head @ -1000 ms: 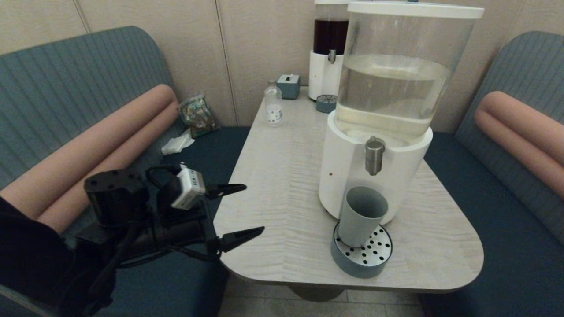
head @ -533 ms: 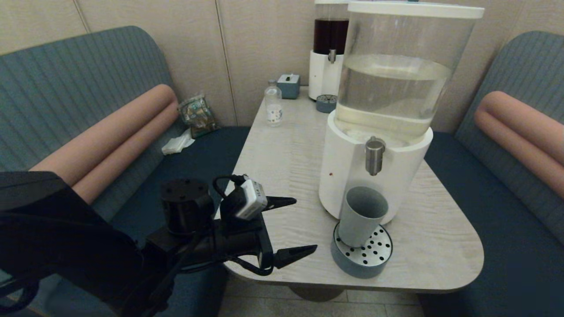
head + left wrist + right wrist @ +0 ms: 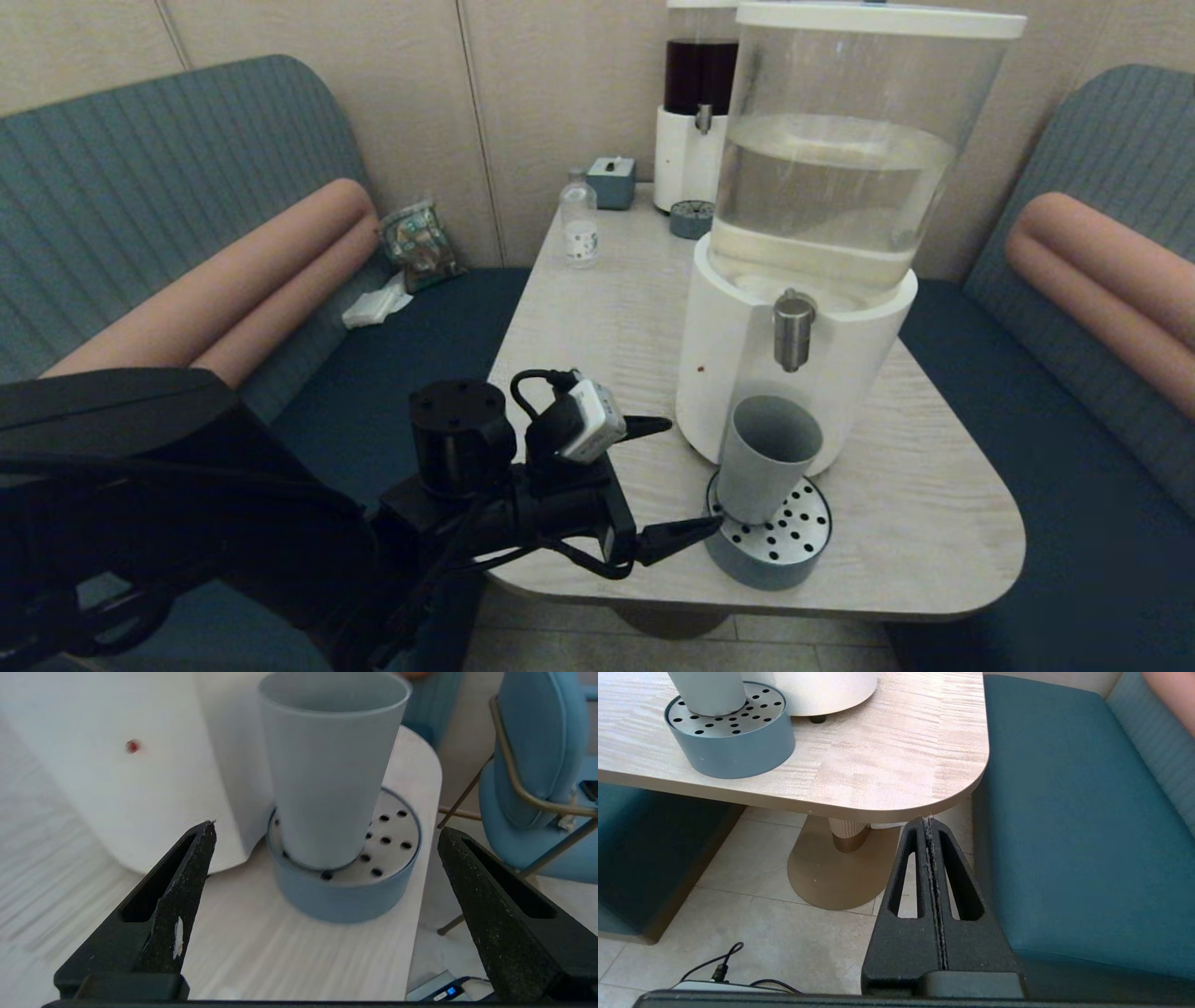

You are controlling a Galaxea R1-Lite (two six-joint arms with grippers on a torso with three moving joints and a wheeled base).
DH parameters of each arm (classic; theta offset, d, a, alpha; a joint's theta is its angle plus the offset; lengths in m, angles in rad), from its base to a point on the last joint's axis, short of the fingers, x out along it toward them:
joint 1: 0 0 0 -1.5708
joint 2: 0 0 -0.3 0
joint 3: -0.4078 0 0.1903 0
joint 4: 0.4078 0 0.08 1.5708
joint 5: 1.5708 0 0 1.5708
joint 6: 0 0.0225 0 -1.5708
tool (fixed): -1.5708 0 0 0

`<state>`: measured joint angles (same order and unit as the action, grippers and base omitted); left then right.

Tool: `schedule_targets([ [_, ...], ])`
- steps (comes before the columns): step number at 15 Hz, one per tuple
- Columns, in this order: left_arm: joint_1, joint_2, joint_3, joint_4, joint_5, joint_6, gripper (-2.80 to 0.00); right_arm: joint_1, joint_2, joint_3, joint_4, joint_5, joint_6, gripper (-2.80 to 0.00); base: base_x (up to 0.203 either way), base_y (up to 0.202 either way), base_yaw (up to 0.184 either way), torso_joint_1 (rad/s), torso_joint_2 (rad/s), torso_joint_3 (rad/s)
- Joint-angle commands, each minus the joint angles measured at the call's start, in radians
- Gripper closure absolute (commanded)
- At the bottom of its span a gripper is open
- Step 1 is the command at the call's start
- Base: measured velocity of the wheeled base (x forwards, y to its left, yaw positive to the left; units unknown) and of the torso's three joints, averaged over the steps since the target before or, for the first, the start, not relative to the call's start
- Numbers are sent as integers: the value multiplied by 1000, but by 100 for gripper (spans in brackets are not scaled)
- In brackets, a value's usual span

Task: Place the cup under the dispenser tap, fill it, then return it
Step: Place the cup next to the water dispenser

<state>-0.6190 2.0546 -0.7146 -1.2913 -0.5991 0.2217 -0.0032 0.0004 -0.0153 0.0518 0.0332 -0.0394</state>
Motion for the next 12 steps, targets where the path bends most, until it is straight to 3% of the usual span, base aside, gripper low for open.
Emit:
schedule_targets([
  [1,-32,8,-10,-8,21,-5,-280,0,0,0,0,1,-1,0,0,0,0,0,0,0],
  [7,-96,88,-94,-8,95,-33,-280,0,0,0,0,1,-1,0,0,0,0,0,0,0],
  [12,-105,122,-170,-6,101,-36,-280,0,1,0,0,1,-1,0,0,0,0,0,0,0],
])
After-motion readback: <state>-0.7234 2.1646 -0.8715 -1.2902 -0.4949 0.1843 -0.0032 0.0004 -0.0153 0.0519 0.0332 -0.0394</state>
